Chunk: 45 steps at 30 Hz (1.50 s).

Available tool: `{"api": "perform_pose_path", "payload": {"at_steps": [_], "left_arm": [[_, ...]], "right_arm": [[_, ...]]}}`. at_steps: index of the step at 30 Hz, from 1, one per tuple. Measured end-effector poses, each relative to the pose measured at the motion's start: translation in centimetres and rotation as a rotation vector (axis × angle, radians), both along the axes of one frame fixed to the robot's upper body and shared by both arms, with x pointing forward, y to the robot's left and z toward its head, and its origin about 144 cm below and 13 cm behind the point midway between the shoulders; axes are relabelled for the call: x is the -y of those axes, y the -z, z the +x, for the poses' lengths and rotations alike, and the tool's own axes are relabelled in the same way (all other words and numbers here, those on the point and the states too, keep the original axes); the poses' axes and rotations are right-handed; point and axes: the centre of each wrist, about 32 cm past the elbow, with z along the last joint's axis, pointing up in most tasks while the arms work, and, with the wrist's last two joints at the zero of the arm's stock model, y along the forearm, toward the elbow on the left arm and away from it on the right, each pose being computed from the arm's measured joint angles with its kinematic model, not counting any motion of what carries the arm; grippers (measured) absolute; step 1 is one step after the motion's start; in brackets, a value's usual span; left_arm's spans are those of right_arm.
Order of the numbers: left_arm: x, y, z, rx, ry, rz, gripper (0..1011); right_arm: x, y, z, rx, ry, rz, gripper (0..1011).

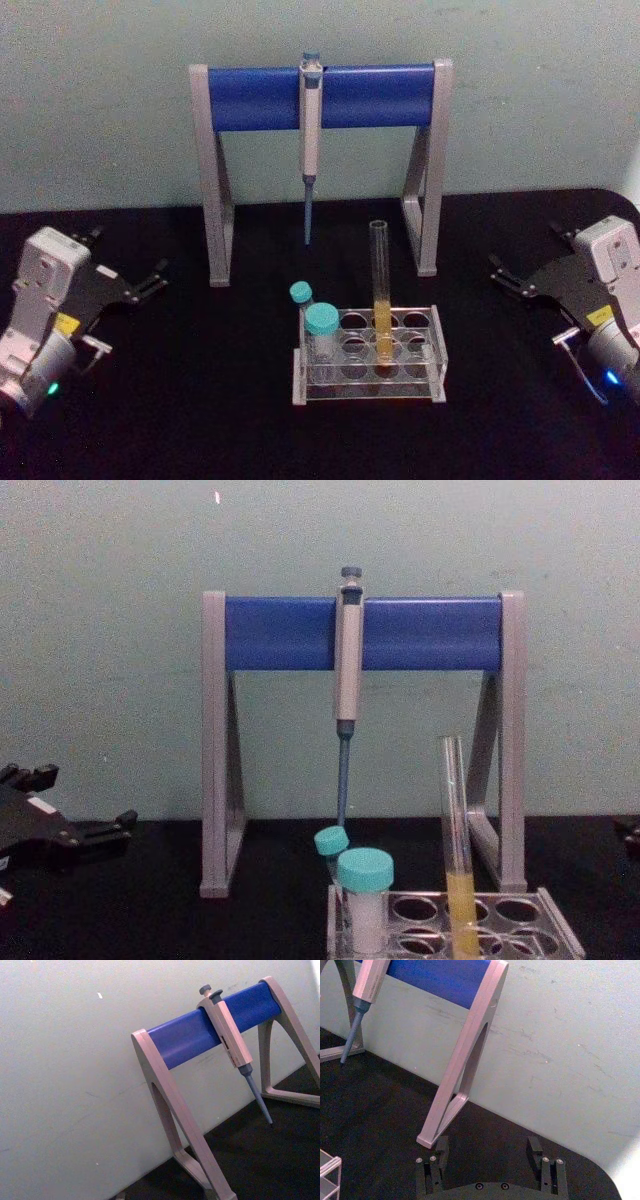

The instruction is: Pick up the test tube from the test tube rack, shake it, then place it back into the test tube rack.

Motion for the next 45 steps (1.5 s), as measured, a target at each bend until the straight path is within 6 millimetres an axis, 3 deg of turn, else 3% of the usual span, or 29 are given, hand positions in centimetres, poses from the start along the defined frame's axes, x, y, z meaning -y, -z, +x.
{"api": "perform_pose_path", "payload": {"at_steps": [45], "left_arm": [[0.00, 0.00, 0.00, 0.000, 0.000, 0.000, 1010]], "right_arm": [[-0.35, -0.49, -0.52, -0.011, -0.033, 0.038, 1000]]}}
